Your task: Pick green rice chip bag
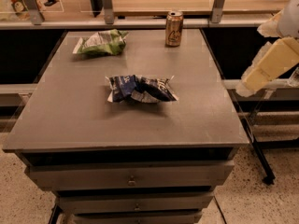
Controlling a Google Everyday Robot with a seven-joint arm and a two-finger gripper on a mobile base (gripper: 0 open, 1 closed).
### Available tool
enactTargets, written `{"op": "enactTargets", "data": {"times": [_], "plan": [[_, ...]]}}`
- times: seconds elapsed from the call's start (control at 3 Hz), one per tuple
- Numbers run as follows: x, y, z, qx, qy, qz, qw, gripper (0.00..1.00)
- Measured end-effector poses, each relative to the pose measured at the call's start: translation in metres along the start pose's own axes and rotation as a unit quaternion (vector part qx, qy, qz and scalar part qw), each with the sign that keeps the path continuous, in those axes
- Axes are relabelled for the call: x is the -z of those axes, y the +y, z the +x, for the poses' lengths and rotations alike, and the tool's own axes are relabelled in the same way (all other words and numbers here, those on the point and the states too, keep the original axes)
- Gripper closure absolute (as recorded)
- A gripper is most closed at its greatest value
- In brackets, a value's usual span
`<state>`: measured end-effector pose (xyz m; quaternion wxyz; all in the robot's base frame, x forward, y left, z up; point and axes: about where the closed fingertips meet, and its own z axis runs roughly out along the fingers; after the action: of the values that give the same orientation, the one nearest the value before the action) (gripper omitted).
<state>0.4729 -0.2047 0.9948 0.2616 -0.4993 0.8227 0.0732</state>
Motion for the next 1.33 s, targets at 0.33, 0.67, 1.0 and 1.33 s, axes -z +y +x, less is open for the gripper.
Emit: {"op": "enactTargets", "data": {"times": [0.33, 0.67, 1.0, 1.33], "plan": [[-0.001, 0.000, -0.018, -0.072, -0.056, 0.014, 0.9957, 0.00], [-0.002, -0.011, -0.041, -0.127, -0.097, 0.055, 0.9856, 0.00], [-0.002, -0.011, -0.041, -0.127, -0.097, 0.055, 0.9856, 0.00], [-0.021, 0.006, -0.071, -0.112, -0.103, 0.029, 0.9878, 0.00]]}}
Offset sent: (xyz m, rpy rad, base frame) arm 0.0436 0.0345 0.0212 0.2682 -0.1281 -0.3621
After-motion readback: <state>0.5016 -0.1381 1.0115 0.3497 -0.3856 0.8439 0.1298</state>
